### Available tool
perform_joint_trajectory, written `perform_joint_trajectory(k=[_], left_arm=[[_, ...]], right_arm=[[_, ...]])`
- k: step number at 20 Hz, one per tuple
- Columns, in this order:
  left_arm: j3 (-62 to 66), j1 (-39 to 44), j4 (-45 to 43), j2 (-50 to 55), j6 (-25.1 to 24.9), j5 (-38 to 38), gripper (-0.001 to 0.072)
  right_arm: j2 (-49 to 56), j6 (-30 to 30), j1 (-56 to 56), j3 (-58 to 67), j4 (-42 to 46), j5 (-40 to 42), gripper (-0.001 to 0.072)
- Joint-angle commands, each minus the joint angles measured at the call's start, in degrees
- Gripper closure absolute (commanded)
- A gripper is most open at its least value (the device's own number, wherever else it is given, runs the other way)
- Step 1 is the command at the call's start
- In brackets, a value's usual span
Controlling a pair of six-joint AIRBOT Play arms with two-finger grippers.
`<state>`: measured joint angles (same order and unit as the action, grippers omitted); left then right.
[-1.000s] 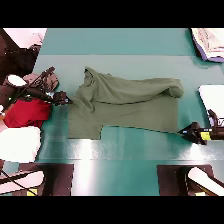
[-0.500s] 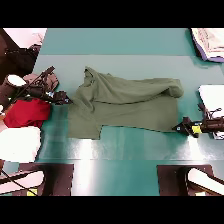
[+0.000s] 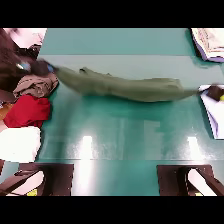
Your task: Fold the shirts.
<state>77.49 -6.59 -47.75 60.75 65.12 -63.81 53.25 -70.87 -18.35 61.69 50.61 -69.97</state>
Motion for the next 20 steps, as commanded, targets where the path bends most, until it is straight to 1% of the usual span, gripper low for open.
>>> perform_joint_trajectory(k=[1, 5, 7, 9, 10, 12, 14, 15, 17, 20], left_arm=[[16.46, -0.07, -0.04, -7.54, 1.11, 4.09, 0.0679], [34.34, -0.07, 0.22, -10.36, 1.60, 4.48, 0.0678], [42.64, -0.04, 0.26, -10.36, 4.20, 3.80, 0.0678], [46.80, -0.04, 0.87, -11.74, 6.84, 4.66, 0.0678], [47.43, -0.07, 1.97, -12.48, 7.45, 4.79, 0.0678], [47.63, -0.04, 5.86, -13.94, 7.63, 4.52, 0.0678], [48.22, -0.07, 10.23, -14.05, 8.46, 3.17, 0.0679], [47.91, -0.07, 10.75, -13.97, 8.98, 2.29, 0.0679], [43.04, -0.07, 10.19, -13.77, 11.82, 0.87, 0.0679], [30.38, -0.04, 7.15, -11.34, 14.95, -6.82, 0.0679]], right_arm=[[-5.60, -1.18, 0.09, 18.84, 0.11, 5.86, 0.0696], [-7.61, -1.16, -0.04, 36.65, 0.55, 6.54, 0.0696], [-8.94, -1.16, -0.04, 41.97, 0.57, 6.54, 0.0696], [-10.36, -1.18, -0.04, 46.12, 2.56, 5.81, 0.0695], [-10.73, -1.22, -0.04, 48.09, 4.26, 4.83, 0.0696], [-10.82, -3.34, -0.04, 52.22, 9.18, 1.55, 0.0696], [-10.01, -5.25, -0.04, 56.48, 14.58, -4.04, 0.0696], [-8.87, -6.38, -0.04, 58.38, 16.17, -7.30, 0.0697], [-5.57, -7.80, -0.04, 60.06, 16.85, -13.94, 0.0697], [0.35, -9.29, -0.02, 53.44, 16.85, -22.05, 0.0698]])
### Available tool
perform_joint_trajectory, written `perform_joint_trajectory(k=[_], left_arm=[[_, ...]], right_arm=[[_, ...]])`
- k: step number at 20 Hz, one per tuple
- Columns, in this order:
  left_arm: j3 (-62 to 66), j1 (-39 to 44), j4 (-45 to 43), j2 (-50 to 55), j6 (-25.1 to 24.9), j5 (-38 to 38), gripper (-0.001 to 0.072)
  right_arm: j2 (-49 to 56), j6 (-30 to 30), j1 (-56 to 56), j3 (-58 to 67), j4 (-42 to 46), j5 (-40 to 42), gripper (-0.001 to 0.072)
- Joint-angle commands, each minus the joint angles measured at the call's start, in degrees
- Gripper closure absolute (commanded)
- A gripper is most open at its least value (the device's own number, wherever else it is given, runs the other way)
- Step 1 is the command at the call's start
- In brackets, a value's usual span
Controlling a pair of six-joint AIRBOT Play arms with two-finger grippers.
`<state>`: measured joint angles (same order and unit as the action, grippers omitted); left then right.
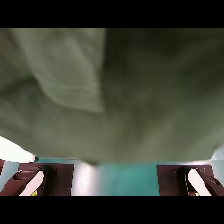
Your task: Fold the shirts.
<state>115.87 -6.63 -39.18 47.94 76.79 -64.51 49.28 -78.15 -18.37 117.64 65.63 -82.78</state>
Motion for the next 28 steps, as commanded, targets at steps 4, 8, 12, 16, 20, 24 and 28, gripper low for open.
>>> perform_joint_trajectory(k=[4, 8, 12, 16, 20, 24, 28], left_arm=[[-26.23, 0.00, -2.91, 10.27, 3.80, -12.50, 0.0679], [-35.56, 0.00, -4.15, 23.52, 0.66, -9.73, 0.0678], [-34.73, 0.00, -2.01, 35.32, -4.81, 2.67, 0.0678], [-30.32, 0.55, -0.72, 41.72, -6.95, 9.94, 0.0678], [-28.44, 2.34, -1.29, 43.95, -10.71, 15.63, 0.0678], [-28.41, 2.91, -7.34, 44.72, -12.50, 13.00, 0.0679], [-29.14, 3.02, -18.95, 44.72, -12.22, 0.11, 0.0679]], right_arm=[[15.69, -2.47, 3.63, -16.55, 2.05, -13.51, 0.0697], [30.12, -2.47, 8.41, -24.76, 2.05, -11.28, 0.0697], [42.10, -2.47, 11.32, -25.14, 1.99, -0.42, 0.0697], [46.71, -2.84, 11.37, -25.14, 1.51, 9.86, 0.0698], [45.62, -2.82, 11.37, -25.14, 1.62, 19.17, 0.0698], [45.03, -2.73, 11.67, -25.20, 2.10, 17.51, 0.0697], [44.78, -1.03, 13.57, -25.40, 6.16, 8.17, 0.0698]])
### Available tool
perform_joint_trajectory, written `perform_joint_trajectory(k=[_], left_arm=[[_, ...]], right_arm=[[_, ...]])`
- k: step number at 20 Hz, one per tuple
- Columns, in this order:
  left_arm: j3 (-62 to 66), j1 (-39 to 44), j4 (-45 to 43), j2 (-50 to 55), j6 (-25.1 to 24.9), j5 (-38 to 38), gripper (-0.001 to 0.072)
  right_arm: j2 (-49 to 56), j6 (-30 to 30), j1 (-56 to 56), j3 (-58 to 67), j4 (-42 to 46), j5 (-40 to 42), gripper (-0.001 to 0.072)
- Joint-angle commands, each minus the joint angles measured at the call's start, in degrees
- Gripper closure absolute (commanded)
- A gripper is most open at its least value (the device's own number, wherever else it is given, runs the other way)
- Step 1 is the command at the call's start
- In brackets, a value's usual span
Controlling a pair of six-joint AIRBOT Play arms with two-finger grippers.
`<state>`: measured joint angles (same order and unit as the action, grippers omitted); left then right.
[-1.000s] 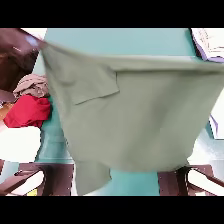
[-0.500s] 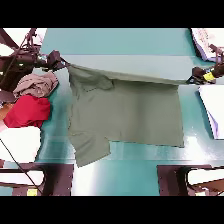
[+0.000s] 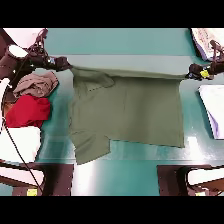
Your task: Fold the shirts.
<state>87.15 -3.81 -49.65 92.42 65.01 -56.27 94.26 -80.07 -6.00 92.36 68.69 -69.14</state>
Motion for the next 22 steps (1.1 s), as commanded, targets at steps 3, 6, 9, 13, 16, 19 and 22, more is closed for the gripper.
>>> perform_joint_trajectory(k=[3, 6, 9, 13, 16, 19, 22], left_arm=[[-4.57, 0.20, -11.93, 0.24, -0.33, -12.09, 0.0679], [-8.24, 0.20, -11.87, 0.24, -0.33, -11.78, 0.0678], [-8.52, 0.20, -11.87, 0.17, 2.27, -13.51, 0.0591], [-8.52, -0.83, -12.46, -0.37, 7.17, -19.43, 0.0110], [-8.83, -3.50, -14.38, -4.83, 9.66, -22.88, 0.0110], [-18.47, -4.50, -14.36, -15.74, 10.21, -22.18, 0.0109], [-34.86, -4.52, -13.90, -26.97, 11.82, -22.12, 0.0109]], right_arm=[[-1.95, 0.52, 3.37, -4.63, 6.95, -7.30, 0.0698], [-4.13, 0.39, 4.55, -12.50, 6.91, -4.37, 0.0697], [-6.08, 0.37, 4.59, -17.38, 4.33, 0.26, 0.0690], [-6.27, 0.37, 4.24, -17.05, 1.27, -4.35, 0.0398], [-8.44, 0.92, 2.78, -16.90, 1.31, -12.92, 0.0398], [-15.85, 1.11, 0.72, -22.97, 1.29, -12.48, 0.0398], [-22.64, 1.11, -1.88, -29.57, 1.27, -11.32, 0.0297]])
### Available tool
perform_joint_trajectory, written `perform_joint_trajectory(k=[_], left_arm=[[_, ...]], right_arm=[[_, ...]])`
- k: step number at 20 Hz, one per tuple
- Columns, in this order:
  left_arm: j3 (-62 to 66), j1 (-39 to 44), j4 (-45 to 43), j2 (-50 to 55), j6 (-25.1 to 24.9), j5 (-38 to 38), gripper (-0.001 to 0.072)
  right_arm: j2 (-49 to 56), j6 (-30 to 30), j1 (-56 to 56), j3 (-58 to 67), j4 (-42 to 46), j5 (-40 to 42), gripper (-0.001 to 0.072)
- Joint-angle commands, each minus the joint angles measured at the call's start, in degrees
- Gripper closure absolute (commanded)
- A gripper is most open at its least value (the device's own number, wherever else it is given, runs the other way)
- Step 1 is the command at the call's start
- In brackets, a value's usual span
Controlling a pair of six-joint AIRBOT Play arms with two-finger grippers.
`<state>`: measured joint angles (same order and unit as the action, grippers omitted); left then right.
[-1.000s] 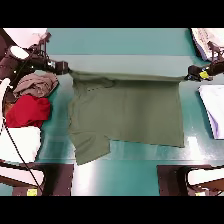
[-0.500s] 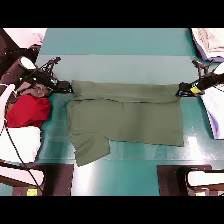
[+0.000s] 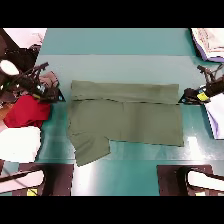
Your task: Fold the shirts.
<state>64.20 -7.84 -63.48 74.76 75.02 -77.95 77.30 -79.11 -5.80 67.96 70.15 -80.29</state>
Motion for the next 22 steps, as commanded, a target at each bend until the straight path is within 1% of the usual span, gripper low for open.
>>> perform_joint_trajectory(k=[1, 3, 6, 8, 12, 14, 15, 17, 19, 21, 22], left_arm=[[-17.05, -0.50, -0.11, -12.35, 2.69, -0.31, 0.0110], [-26.27, -0.48, 1.16, -17.53, 3.08, 1.07, 0.0110], [-35.60, -0.48, 5.35, -22.36, 2.93, 3.21, 0.0110], [-39.06, -0.48, 8.48, -23.06, 2.49, 4.98, 0.0110], [-42.32, -0.48, 9.07, -22.99, 2.32, 5.66, 0.0110], [-43.10, -0.44, 10.93, -22.97, 0.85, 6.67, 0.0110], [-43.19, 0.59, 11.76, -22.97, 0.46, 7.67, 0.0110], [-43.19, 5.55, 11.98, -22.97, 0.52, 10.82, 0.0110], [-43.19, 10.49, 11.96, -22.91, 3.85, 14.73, 0.0110], [-43.17, 12.50, 11.96, -22.93, 5.25, 16.46, 0.0119], [-43.17, 12.50, 12.15, -22.93, 5.75, 16.55, 0.0376]], right_arm=[[-7.52, 0.15, -3.13, -7.10, -0.17, 0.17, 0.0297], [-9.99, 0.17, -5.11, -9.60, -0.20, 0.35, 0.0297], [-12.28, 0.17, -7.21, -11.06, -0.22, 0.35, 0.0297], [-13.20, 0.17, -7.76, -11.04, -0.22, 0.61, 0.0297], [-13.66, 0.17, -7.69, -11.04, -0.28, 0.63, 0.0298], [-13.66, 0.17, -7.72, -11.04, -1.73, 0.83, 0.0297], [-13.64, 0.17, -7.72, -11.04, -2.78, 1.05, 0.0298], [-13.64, 0.17, -7.69, -11.04, -4.81, 2.10, 0.0298], [-13.64, 0.17, -7.69, -11.04, -6.16, 2.29, 0.0298], [-13.64, 0.17, -7.78, -11.04, -6.08, 1.92, 0.0298], [-13.64, 0.17, -7.78, -11.06, -5.95, 1.33, 0.0298]])
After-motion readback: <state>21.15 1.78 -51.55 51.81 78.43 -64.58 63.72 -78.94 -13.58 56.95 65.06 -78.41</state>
